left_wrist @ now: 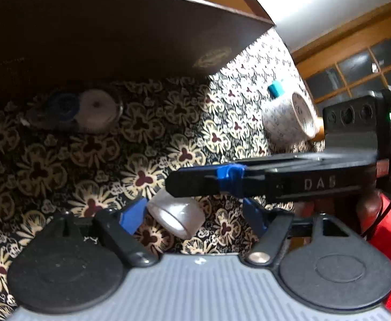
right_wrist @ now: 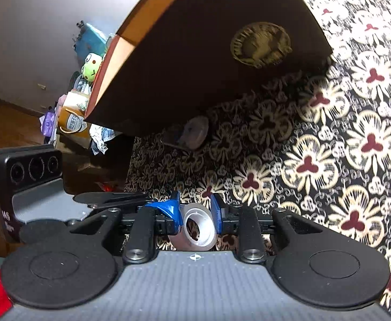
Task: Organize rigid objects
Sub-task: 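Lower the right gripper onto the clear tape roll and close on it, then lift the tape roll with the right gripper and carry it into the box, then open the right gripper to release the tape roll beside the tape measure, then withdraw the right gripper from the box toward the blue tape dispenser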
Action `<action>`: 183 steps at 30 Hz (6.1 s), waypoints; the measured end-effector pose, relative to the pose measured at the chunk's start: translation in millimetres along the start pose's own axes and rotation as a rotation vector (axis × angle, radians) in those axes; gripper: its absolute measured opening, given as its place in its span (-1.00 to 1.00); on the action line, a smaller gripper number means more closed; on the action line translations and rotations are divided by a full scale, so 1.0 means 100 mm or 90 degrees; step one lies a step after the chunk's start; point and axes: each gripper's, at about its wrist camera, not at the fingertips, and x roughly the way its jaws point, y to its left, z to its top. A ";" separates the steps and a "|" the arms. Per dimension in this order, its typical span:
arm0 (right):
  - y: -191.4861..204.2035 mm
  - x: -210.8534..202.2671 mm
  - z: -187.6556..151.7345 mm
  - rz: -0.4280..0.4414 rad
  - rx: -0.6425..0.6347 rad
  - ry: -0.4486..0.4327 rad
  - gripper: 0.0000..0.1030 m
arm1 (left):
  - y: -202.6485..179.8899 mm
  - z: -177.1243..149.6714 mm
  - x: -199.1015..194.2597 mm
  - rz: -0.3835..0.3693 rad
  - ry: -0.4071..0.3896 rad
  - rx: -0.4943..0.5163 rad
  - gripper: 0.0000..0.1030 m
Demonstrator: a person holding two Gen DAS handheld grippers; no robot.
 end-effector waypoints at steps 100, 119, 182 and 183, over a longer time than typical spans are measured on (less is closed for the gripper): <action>0.86 0.94 1.94 -0.034 0.008 0.019 -0.95 | 0.63 1.37 -1.00 0.242 -0.146 -0.043 -0.39; 1.14 0.60 1.55 -0.079 -0.058 -0.079 -0.90 | 0.23 1.14 -1.19 0.344 -0.209 0.003 0.08; 1.24 0.17 0.06 -0.253 -0.226 -0.242 -0.87 | -0.06 0.07 -0.97 0.508 -0.151 -0.081 0.44; 1.23 0.19 0.04 -0.261 -0.228 -0.238 -0.87 | -0.06 0.06 -0.95 0.508 -0.147 -0.079 0.44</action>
